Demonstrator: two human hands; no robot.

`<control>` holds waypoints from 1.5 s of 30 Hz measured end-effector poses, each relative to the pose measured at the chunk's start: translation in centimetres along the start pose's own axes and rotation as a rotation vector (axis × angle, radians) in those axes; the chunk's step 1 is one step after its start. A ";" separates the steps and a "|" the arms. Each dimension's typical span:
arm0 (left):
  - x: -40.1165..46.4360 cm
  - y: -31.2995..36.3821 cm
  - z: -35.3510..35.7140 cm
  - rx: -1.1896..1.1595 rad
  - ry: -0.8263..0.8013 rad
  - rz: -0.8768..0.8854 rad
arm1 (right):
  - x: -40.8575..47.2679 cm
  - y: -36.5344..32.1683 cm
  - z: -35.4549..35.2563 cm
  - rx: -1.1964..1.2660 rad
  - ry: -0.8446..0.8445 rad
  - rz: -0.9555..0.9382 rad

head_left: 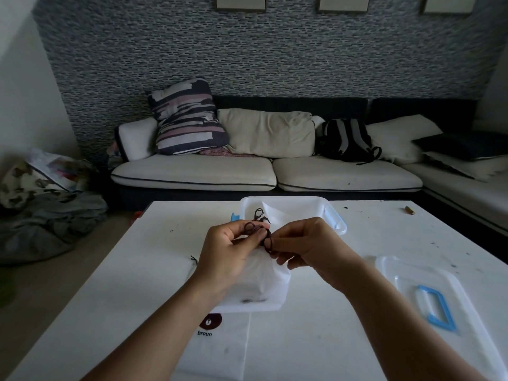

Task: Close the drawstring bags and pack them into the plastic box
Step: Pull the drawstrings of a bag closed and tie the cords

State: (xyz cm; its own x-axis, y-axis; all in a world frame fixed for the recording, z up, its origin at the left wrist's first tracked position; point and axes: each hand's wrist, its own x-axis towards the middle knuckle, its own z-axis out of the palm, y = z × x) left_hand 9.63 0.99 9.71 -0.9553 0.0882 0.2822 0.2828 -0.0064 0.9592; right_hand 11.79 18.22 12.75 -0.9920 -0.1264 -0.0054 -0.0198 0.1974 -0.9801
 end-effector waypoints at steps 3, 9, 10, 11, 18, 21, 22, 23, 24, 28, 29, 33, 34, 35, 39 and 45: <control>0.0 -0.1 0.1 -0.095 -0.025 -0.067 | 0.2 0.2 0.5 -0.127 0.082 -0.098; 0.2 0.2 -0.1 -0.213 -0.102 -0.105 | 0.3 0.5 0.3 -0.169 0.112 -0.288; 0.2 0.2 -0.1 -0.211 -0.105 -0.101 | 0.3 0.6 0.3 -0.168 0.093 -0.283; 0.2 0.2 -0.1 -0.205 -0.105 -0.095 | 0.4 0.7 0.3 -0.167 0.088 -0.277; 0.2 0.2 -0.2 0.037 -0.062 0.101 | 0.4 1.0 0.4 -0.100 0.108 -0.282; 0.4 0.4 -0.4 0.066 -0.073 0.137 | 0.3 1.0 0.5 -0.100 0.086 -0.297; 0.4 0.5 -0.4 0.091 -0.090 0.155 | 0.3 1.0 0.4 -0.119 0.070 -0.295; 0.5 0.6 -0.5 0.103 -0.108 0.164 | 0.3 1.0 0.4 -0.118 0.045 -0.275; 0.5 0.8 -0.5 0.095 -0.127 0.163 | 0.3 1.0 0.4 -0.096 0.010 -0.246; 0.3 1.0 -0.5 0.003 -0.181 0.101 | 0.5 1.0 0.3 -0.026 -0.057 -0.183; 0.3 1.0 -0.5 -0.016 -0.193 0.075 | 0.6 1.0 0.2 -0.060 -0.045 -0.194; 0.3 0.9 -0.8 0.040 -0.222 0.067 | 0.7 1.0 0.1 -0.289 0.017 -0.237; 0.3 0.8 -0.9 0.094 -0.219 0.101 | 0.7 0.8 0.0 -0.310 0.018 -0.241; 0.3 0.8 -0.9 0.148 -0.218 0.136 | 0.6 0.7 -0.1 -0.338 0.026 -0.244; 0.3 0.6 -0.8 0.205 -0.215 0.173 | 0.6 0.5 0.6 -0.499 0.147 -0.303; 0.1 0.3 -0.5 0.143 -0.201 0.143 | 0.6 0.9 1.8 -0.581 0.129 -0.328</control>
State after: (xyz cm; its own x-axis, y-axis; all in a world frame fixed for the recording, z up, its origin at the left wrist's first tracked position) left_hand 9.54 0.54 10.02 -0.8726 0.2927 0.3909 0.4360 0.1064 0.8936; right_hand 11.44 16.61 11.49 -0.9294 -0.1587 0.3333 -0.3504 0.6632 -0.6613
